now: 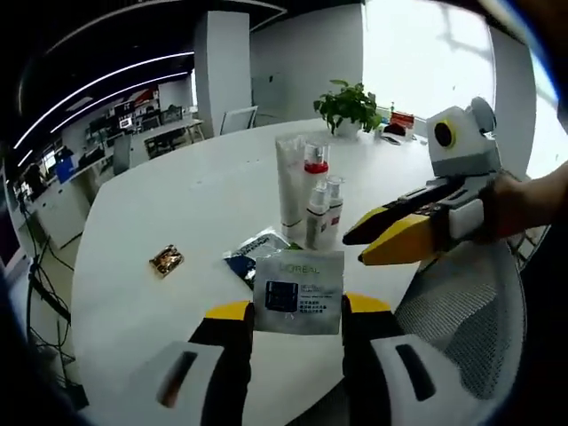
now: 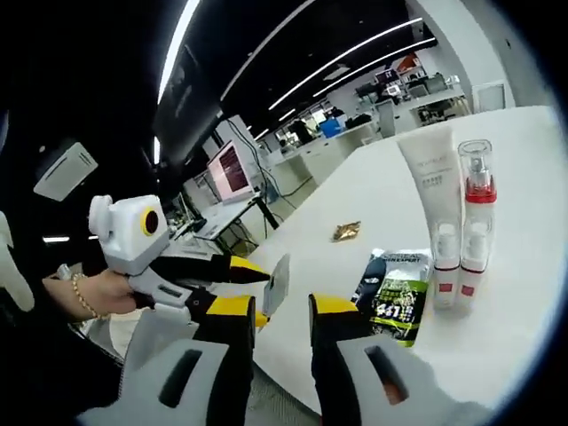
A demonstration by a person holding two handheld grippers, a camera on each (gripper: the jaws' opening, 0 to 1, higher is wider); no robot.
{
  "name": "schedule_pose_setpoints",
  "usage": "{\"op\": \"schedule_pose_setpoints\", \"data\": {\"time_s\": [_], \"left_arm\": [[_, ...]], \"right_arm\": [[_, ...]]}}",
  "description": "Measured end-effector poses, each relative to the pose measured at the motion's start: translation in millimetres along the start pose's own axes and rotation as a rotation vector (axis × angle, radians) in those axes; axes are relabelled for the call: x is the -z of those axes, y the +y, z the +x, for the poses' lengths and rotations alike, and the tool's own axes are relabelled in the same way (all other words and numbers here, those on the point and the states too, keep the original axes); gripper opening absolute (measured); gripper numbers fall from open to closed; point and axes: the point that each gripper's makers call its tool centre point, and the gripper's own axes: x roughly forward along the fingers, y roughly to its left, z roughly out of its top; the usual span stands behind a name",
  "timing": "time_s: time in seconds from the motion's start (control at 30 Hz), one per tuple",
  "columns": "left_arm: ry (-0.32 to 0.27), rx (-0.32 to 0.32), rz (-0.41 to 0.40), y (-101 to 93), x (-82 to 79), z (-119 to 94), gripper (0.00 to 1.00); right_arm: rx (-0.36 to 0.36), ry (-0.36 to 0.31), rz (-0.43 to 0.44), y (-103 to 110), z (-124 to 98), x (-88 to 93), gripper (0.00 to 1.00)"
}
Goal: Arrange the skincare products in the storage area until every visible bottle or jar stands upright without overlapping.
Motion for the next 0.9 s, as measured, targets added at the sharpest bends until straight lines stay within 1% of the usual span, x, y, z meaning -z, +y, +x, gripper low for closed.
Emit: {"op": "schedule_pose_setpoints", "data": {"time_s": [0.13,0.27,0.37,0.4,0.47,0.5,0.6,0.7,0.8,0.83,0.87,0.9], "left_arm": [[-0.013,-0.001,0.003,-4.7,-4.5,-3,0.41],[-0.018,0.0,0.005,-10.1,-7.5,-4,0.41],[-0.02,0.001,0.007,-12.5,-8.7,-4,0.41],[-0.017,0.004,0.006,-13.1,-8.1,-4,0.41],[-0.014,0.006,0.005,-14.9,-6.9,-3,0.41],[-0.012,0.008,0.005,-15.2,-6.1,-2,0.41],[-0.007,0.018,0.004,-16.2,-3.5,-1,0.41],[-0.01,0.031,-0.002,-17.9,-3.5,-1,0.41],[-0.027,0.061,-0.023,-20.3,-5.8,-1,0.41],[-0.034,0.095,-0.054,-24.0,-6.0,-2,0.41],[-0.047,0.112,-0.084,-24.3,-6.9,-2,0.41],[-0.061,0.143,-0.134,-25.3,-7.9,-3,0.41]], "right_arm": [[-0.014,-0.012,0.032,4,2,-2.1,0.17],[-0.028,-0.005,0.035,8,4,-1.2,0.12],[-0.031,-0.004,0.04,8,4,-0.4,0.06],[-0.034,-0.003,0.044,10,4,0.0,0.02],[-0.035,0.003,0.058,10,3,1.4,0.01],[-0.05,0.007,0.059,12,3,1.9,0.01],[-0.054,0.023,0.054,15,1,4.2,0.01],[-0.059,0.019,0.072,14,-1,3.0,0.01],[-0.064,0.014,0.082,9,-4,0.4,0.01],[-0.064,0.013,0.084,8,-4,-0.4,0.01],[-0.068,0.008,0.09,5,-6,-2.2,0.01],[-0.068,0.004,0.097,4,-7,-3.7,0.01]]}}
